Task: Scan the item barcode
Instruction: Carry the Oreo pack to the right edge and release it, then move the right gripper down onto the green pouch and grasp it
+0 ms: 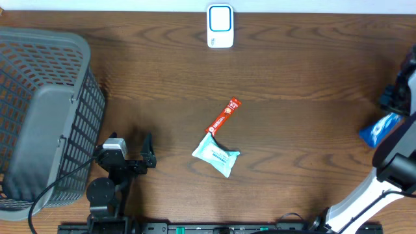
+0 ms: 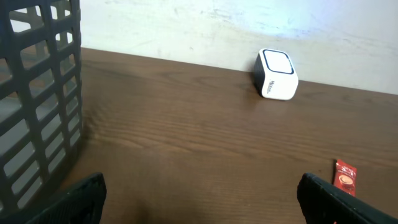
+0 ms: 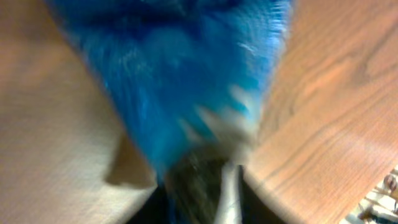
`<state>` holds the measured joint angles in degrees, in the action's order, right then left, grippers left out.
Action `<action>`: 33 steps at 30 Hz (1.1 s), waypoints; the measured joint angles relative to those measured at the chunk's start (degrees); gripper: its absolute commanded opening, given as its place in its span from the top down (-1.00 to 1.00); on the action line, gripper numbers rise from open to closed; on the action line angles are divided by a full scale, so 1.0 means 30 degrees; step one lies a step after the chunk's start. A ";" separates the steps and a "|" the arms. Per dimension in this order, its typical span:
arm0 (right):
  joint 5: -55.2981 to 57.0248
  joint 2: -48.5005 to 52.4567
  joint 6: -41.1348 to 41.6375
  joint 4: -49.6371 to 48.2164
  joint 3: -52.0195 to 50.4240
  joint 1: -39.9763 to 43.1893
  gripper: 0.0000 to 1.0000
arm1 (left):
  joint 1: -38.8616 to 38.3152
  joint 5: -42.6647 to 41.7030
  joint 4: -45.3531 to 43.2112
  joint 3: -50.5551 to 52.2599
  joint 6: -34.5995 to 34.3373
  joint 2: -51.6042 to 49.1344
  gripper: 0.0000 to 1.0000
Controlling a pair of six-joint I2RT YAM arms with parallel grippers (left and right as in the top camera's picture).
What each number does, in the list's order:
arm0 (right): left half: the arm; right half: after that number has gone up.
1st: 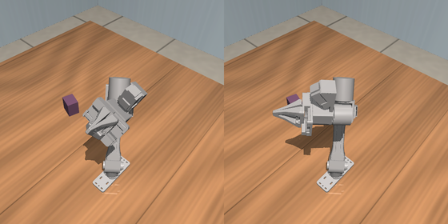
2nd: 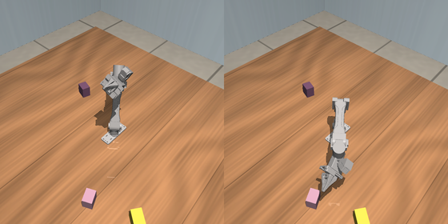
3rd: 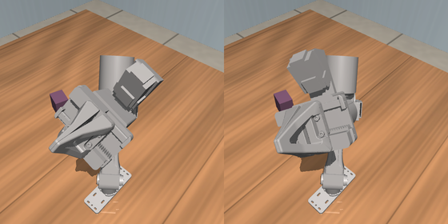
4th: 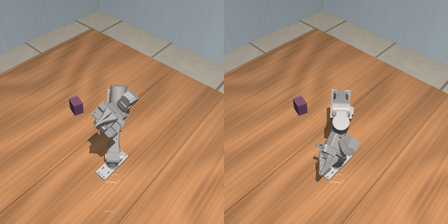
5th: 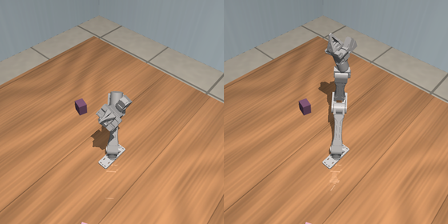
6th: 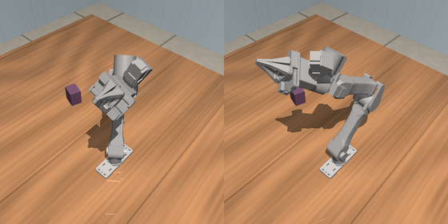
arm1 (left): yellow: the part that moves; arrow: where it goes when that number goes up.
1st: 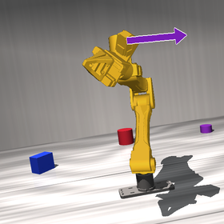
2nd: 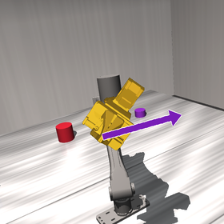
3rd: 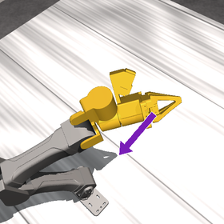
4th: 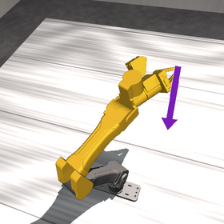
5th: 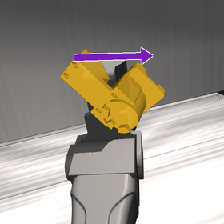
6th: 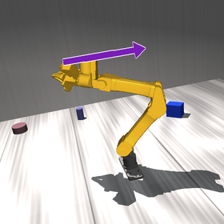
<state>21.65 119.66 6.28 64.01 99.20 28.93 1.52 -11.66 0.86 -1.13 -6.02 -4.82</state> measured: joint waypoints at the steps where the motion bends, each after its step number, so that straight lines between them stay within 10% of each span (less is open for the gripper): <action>1: -0.0058 0.0000 0.0007 0.0036 0.0007 0.0204 -0.99 | 0.0000 0.0000 0.0000 0.0000 0.0000 0.0000 -0.96; 15: -0.4306 -0.0051 0.1734 0.6222 0.3883 -0.5850 -0.98 | 0.0000 0.0000 0.0000 0.0000 0.0000 0.0000 -0.96; 33: -1.3908 -0.0051 -0.6870 0.9843 0.3891 -1.8003 -0.98 | 0.0000 0.0000 0.0000 0.0000 0.0000 0.0000 -0.96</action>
<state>-20.08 119.50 -14.33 93.54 110.87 -25.08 1.52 -11.66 0.86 -1.13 -6.02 -4.82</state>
